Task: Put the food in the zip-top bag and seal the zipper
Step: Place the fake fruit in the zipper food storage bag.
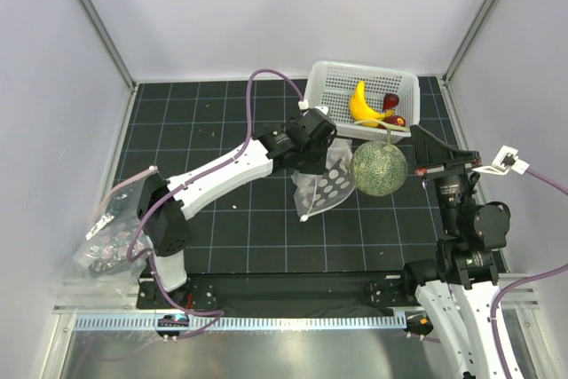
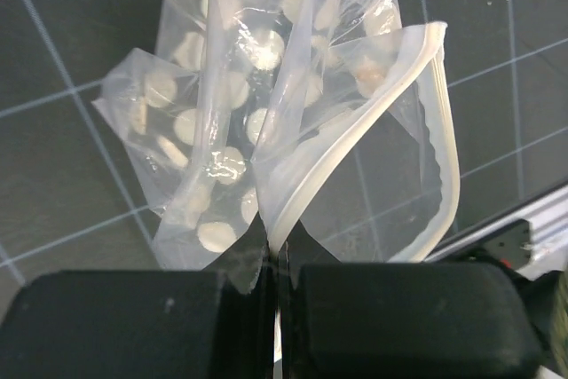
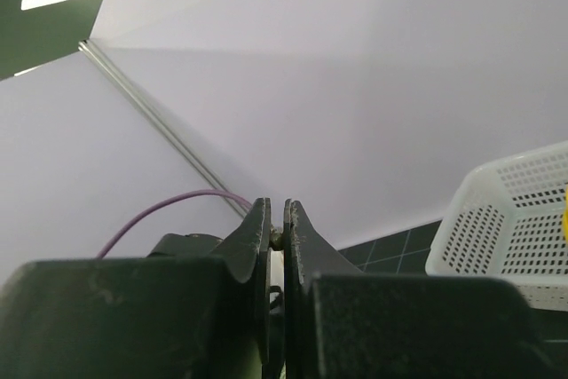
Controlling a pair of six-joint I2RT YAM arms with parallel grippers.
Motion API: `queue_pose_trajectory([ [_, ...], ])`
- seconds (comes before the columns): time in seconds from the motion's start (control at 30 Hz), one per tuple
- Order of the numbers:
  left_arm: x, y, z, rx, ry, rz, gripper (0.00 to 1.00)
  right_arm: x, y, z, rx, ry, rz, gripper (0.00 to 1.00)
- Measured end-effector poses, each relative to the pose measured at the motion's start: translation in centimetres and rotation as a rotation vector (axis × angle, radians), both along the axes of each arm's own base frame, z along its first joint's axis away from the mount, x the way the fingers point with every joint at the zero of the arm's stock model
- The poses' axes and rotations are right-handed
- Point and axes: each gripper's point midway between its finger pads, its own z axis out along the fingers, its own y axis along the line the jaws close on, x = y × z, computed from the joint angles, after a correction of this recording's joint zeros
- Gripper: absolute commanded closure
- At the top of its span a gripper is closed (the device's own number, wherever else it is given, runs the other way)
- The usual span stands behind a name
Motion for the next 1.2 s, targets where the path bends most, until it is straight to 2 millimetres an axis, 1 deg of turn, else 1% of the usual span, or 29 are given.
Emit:
queue_pose_trajectory([
  [0.1,-0.2,-1.0,-0.3,-0.051,0.049,0.013,0.99,0.0,0.1,-0.2,0.036,-0.001,0.017,0.99],
  [0.17,-0.5,-1.8,0.0,-0.098,0.077,0.016,1.00,0.3,0.1,-0.8,0.064,0.014,0.026,0.99],
  [0.33,-1.2,-4.3,1.5,-0.242,0.141,0.003,0.99,1.8,0.4,-2.3,0.111,0.072,0.044,0.99],
  [0.47,-1.5,-5.7,2.6,-0.324,0.172,0.000,1.00,2.7,0.6,-2.5,0.139,0.091,0.059,0.99],
  [0.57,-1.5,-6.4,3.2,-0.382,0.197,0.004,1.00,2.7,0.7,-2.4,0.150,0.089,0.068,0.99],
  [0.63,-1.5,-6.8,3.2,-0.431,0.222,0.015,0.99,2.6,0.7,-2.0,0.157,0.077,0.075,0.99],
  [0.73,-1.2,-6.3,2.2,-0.494,0.272,0.059,1.00,2.5,0.8,-1.8,0.161,0.068,0.082,0.99],
  [0.8,-0.8,-5.5,1.4,-0.531,0.303,0.102,0.99,2.5,0.8,-1.8,0.163,0.065,0.084,0.99],
  [0.87,-0.2,-5.0,1.1,-0.573,0.315,0.135,1.00,2.6,0.8,-2.3,0.165,0.072,0.084,0.99],
  [0.97,0.4,-4.3,1.3,-0.635,0.323,0.170,1.00,3.1,0.9,-3.9,0.172,0.103,0.086,0.99],
  [1.13,0.7,-3.5,2.9,-0.734,0.320,0.174,0.99,4.8,1.5,-7.8,0.179,0.199,0.096,0.99],
  [1.2,0.9,-3.2,3.3,-0.756,0.320,0.172,0.99,5.4,2.0,-8.9,0.175,0.236,0.106,0.99],
])
